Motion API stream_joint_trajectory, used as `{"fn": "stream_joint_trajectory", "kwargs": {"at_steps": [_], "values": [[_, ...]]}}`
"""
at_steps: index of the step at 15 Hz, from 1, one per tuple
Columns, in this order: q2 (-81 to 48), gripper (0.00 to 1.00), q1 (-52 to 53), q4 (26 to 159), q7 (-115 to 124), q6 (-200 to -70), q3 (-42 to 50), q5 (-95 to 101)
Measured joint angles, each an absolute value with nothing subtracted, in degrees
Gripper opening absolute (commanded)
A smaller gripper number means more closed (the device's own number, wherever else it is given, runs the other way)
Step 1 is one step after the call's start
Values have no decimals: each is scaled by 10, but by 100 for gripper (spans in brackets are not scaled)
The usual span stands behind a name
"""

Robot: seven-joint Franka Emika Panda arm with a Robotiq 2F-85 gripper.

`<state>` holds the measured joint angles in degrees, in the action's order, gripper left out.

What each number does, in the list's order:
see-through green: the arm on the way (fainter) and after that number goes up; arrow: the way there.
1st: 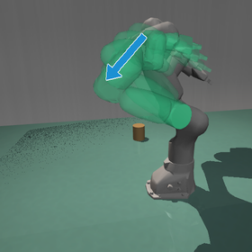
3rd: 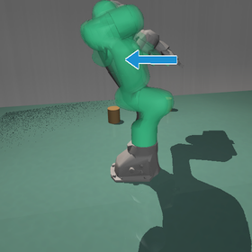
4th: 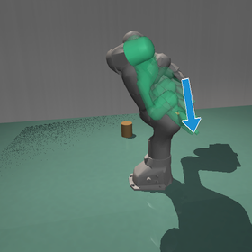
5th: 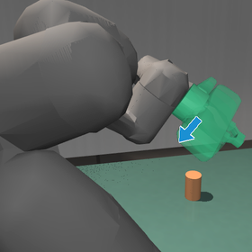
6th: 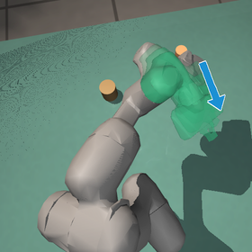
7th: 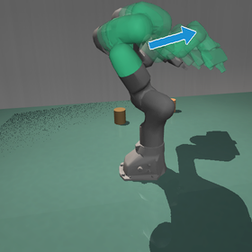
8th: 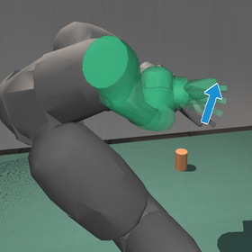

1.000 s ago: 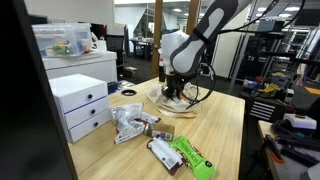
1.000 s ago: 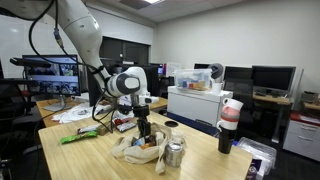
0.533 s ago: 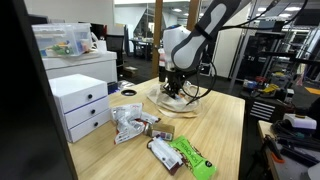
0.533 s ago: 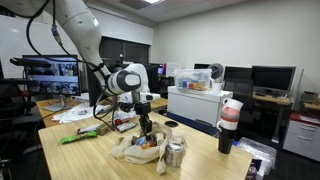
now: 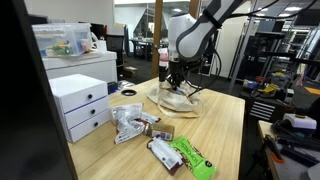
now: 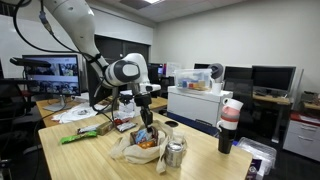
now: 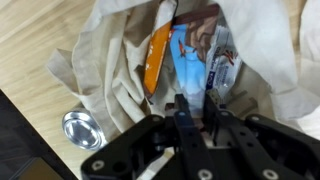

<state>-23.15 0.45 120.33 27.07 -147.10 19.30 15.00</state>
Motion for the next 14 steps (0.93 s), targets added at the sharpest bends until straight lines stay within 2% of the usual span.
{"fn": "stream_joint_trajectory", "kwargs": {"at_steps": [8, 14], "values": [[-144, 5, 1, 1224, 271, -1471, 192, 152], [-130, 5, 3, 1223, 271, -1472, 128, 126]]}}
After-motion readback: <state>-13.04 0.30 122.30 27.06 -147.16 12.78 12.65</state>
